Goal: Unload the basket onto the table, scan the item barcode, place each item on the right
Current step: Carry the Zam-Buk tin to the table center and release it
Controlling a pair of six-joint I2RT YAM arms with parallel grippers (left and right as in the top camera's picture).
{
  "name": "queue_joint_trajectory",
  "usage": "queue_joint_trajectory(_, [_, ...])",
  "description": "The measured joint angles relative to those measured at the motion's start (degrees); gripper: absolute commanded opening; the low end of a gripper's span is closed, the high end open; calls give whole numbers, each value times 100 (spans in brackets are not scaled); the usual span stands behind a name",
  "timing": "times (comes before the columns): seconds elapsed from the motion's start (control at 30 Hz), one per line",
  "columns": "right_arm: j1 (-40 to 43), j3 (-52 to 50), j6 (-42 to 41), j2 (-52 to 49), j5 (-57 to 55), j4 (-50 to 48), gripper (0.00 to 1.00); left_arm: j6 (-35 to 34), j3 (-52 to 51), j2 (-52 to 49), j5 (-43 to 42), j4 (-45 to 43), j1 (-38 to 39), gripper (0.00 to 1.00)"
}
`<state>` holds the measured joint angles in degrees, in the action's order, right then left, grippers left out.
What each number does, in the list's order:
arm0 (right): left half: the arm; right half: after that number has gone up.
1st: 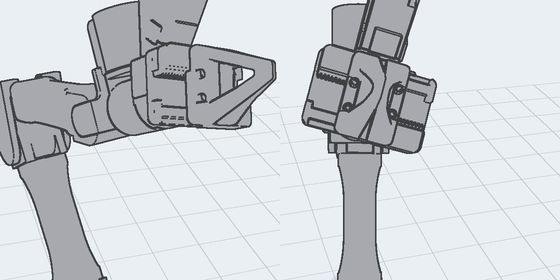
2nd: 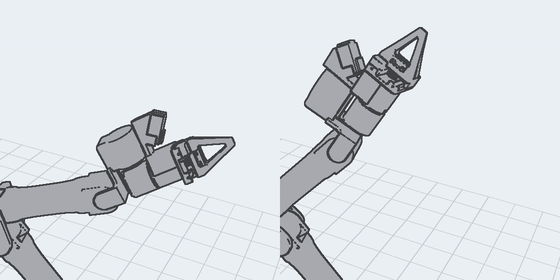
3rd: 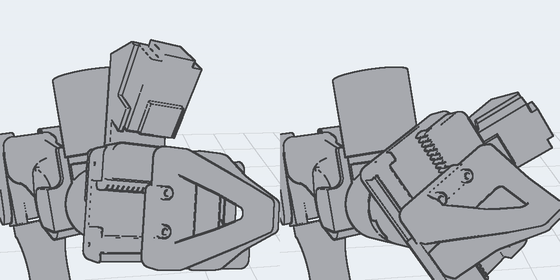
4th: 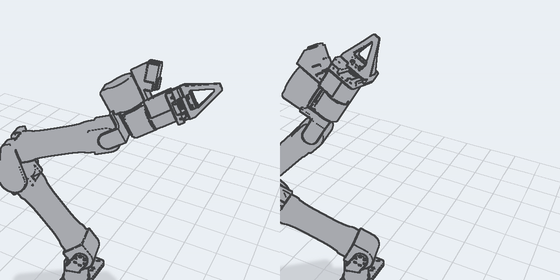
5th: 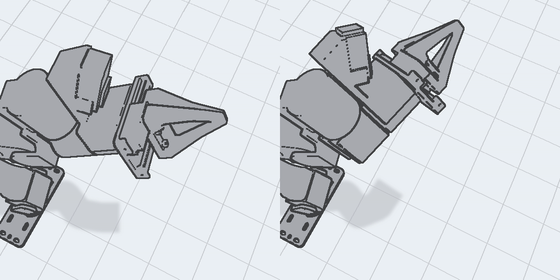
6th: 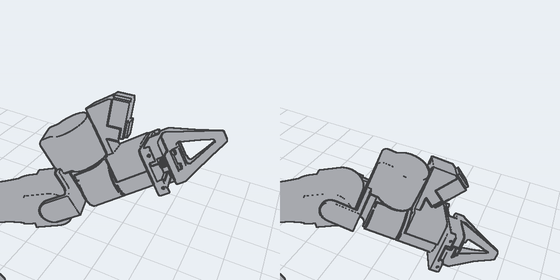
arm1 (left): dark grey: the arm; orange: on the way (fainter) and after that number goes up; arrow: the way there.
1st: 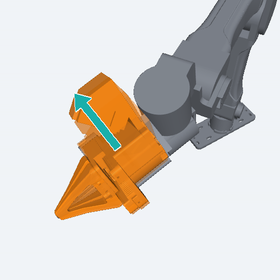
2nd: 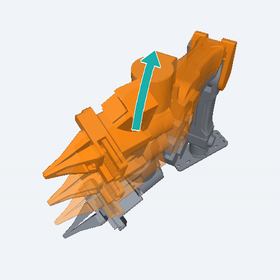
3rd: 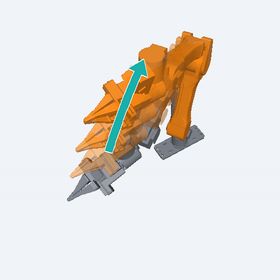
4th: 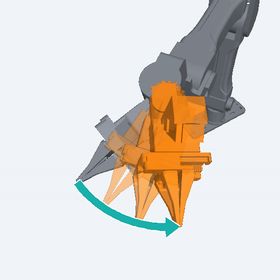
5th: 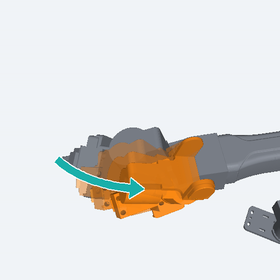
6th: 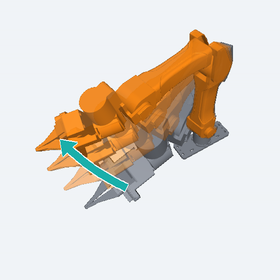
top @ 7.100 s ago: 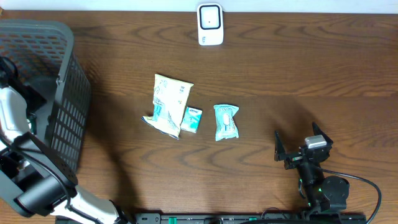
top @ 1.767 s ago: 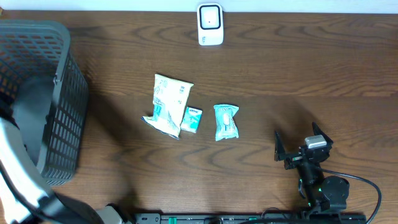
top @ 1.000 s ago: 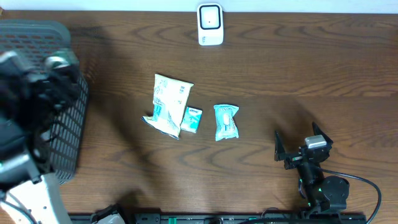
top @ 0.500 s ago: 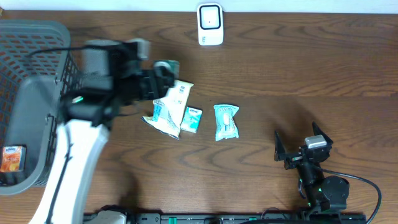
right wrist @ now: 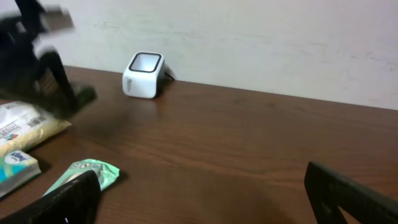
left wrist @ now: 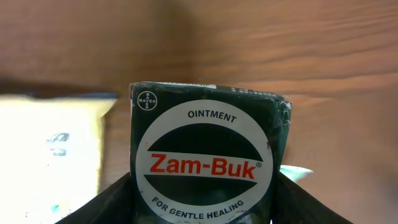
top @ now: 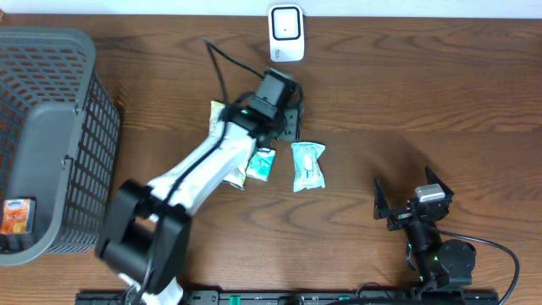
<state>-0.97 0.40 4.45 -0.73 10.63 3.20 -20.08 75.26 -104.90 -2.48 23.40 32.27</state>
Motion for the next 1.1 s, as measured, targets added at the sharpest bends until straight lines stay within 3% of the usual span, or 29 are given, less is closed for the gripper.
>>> queue_joint_trajectory(0.4, [0,-2,0,0,-2,0,99,-481,0,-734,588,22,35,61])
queue_joint_trajectory(0.43, [0,0,0,0,0,0,99,-501,0,-739,590,22,42,70])
queue_joint_trajectory(0.53, [0,-2,0,0,-2,0,99,-531,0,-739,603,17,52,79])
queue_joint_trajectory(0.93, [0,0,0,0,-2,0,99,-560,0,-704,601,35,52,83])
queue_joint_trajectory(1.07, [0,0,0,0,0,0,99,-494,-9,-273,588,120,39,84])
queue_joint_trajectory(1.1, [0,0,0,0,0,0,99,-426,-13,-22,584,166,22,88])
